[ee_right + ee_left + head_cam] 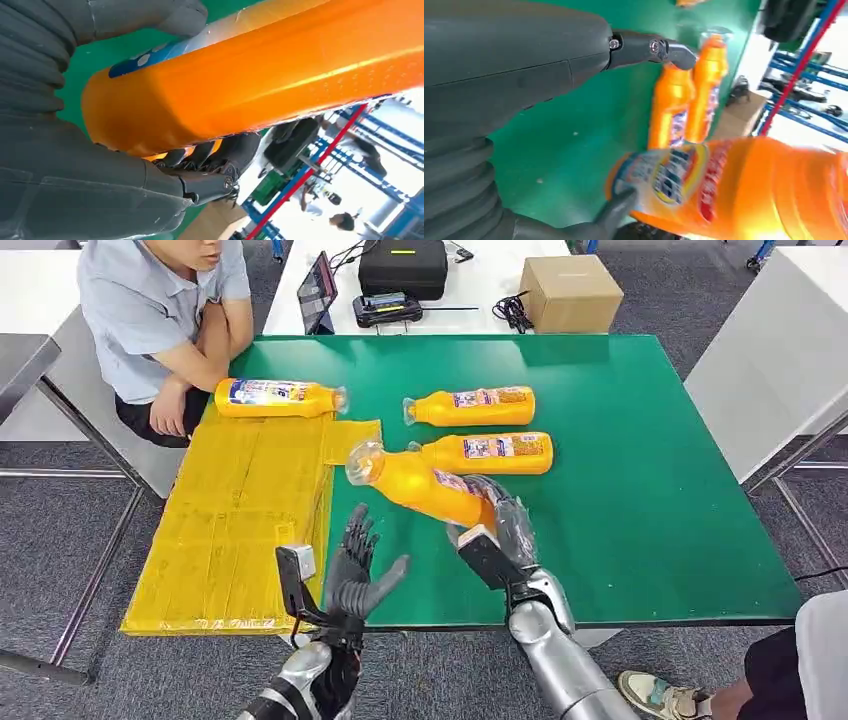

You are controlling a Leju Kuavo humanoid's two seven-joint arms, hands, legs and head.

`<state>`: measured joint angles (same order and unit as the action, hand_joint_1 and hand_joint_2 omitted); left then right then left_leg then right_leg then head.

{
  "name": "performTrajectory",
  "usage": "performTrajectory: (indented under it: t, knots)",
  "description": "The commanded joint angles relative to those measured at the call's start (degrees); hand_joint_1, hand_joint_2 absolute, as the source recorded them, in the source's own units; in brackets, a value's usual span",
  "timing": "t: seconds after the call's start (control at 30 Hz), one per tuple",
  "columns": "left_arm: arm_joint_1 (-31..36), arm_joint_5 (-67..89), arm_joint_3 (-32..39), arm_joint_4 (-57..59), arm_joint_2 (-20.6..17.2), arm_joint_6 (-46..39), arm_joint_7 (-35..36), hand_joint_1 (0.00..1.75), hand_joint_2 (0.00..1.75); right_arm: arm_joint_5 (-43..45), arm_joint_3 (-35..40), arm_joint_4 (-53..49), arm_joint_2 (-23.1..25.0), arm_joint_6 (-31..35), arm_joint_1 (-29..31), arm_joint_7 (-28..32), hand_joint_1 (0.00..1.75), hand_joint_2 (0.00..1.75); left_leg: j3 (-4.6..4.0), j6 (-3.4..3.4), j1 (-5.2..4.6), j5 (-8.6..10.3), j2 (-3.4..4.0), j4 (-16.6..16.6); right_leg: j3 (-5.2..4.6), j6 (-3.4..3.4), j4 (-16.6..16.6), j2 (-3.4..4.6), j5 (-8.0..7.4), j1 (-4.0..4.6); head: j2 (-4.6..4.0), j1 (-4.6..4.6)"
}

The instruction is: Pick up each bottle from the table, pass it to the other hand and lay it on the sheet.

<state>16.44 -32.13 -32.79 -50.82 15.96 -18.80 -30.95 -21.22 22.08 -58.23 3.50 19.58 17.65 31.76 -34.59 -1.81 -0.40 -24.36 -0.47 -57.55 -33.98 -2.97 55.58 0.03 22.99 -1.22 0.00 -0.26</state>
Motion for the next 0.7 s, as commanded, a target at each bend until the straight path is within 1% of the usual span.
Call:
performTrajectory:
  t: [0.03,0.07,0.13,0.17,0.23,0.27,0.37,0.43,0.47,0.7]
  knots:
    - [4.09,5.90,-0.22,1.79,0.81,-5.42,-5.38,0.00,1.75,0.03,3.57,3.47,0.80,-0.76,3.94,0.14,1.75,1.75,0.08,0.10,0.07,-0.08,0.11,-0.05,0.06,0.11,0.02,0.08,0.04,0.08,0.00,-0.02]
    - [4.03,7.37,-0.14,1.18,0.81,-6.66,-6.15,0.00,1.75,0.02,4.02,3.92,0.96,-1.20,4.13,-0.03,1.75,1.75,0.03,0.06,0.04,-0.03,0.07,-0.01,0.02,0.07,0.00,0.05,0.01,0.05,0.00,-0.02]
    - [4.24,7.04,0.37,1.28,1.06,-6.50,-4.80,0.00,1.75,-0.44,4.41,4.60,1.34,-0.90,4.29,-0.08,1.75,1.75,0.09,0.09,0.06,-0.07,0.09,-0.03,0.08,0.10,0.00,0.06,0.03,0.07,0.00,-0.02]
    - [4.52,5.56,0.80,2.10,1.33,-5.07,-2.27,0.00,1.75,-0.06,4.46,4.95,1.73,-0.92,4.44,-0.03,1.75,1.75,0.18,0.14,0.10,-0.13,0.13,-0.06,0.17,0.16,0.02,0.10,0.08,0.11,0.00,-0.02]
    - [4.79,1.86,1.33,3.38,1.69,-0.81,1.51,0.00,1.75,-0.08,5.26,5.52,2.19,-0.94,4.95,0.06,1.75,1.75,0.06,0.09,0.07,-0.06,0.11,-0.03,0.06,0.10,0.00,0.08,0.01,0.07,0.00,-0.02]
    - [4.79,1.86,1.23,3.43,1.79,-0.77,1.52,0.00,1.75,-0.09,5.35,5.54,2.31,-0.95,4.98,0.05,1.75,1.75,0.17,0.14,0.12,-0.13,0.14,-0.08,0.16,0.17,0.03,0.10,0.07,0.13,0.00,-0.02]
    - [5.12,1.07,0.75,3.82,1.94,0.66,1.49,0.00,1.75,-0.76,6.32,6.63,2.47,-0.87,5.74,0.10,1.75,1.75,0.17,0.13,0.11,-0.12,0.19,-0.05,0.15,0.16,-0.01,0.15,0.04,0.13,0.00,-0.02]
    - [5.79,-0.52,1.21,4.56,2.24,1.30,1.92,0.00,1.75,-0.34,7.10,7.40,2.98,-1.74,6.16,0.38,1.75,1.75,0.06,0.08,0.06,-0.04,0.08,-0.01,0.05,0.09,-0.01,0.05,0.01,0.07,0.00,0.00]
    - [6.03,-1.49,1.41,4.81,2.28,2.09,2.41,0.00,1.75,-0.24,7.39,7.64,3.26,-1.72,6.28,0.55,1.75,1.75,0.15,0.13,0.11,-0.12,0.14,-0.08,0.15,0.16,0.02,0.09,0.05,0.12,0.00,-0.02]
    - [6.20,-1.72,1.50,4.83,2.26,2.22,2.46,0.00,1.75,-0.16,7.51,7.71,3.52,-1.68,6.23,0.54,1.75,1.75,0.13,0.11,0.09,-0.10,0.12,-0.04,0.12,0.14,0.00,0.08,0.04,0.10,0.00,-0.02]
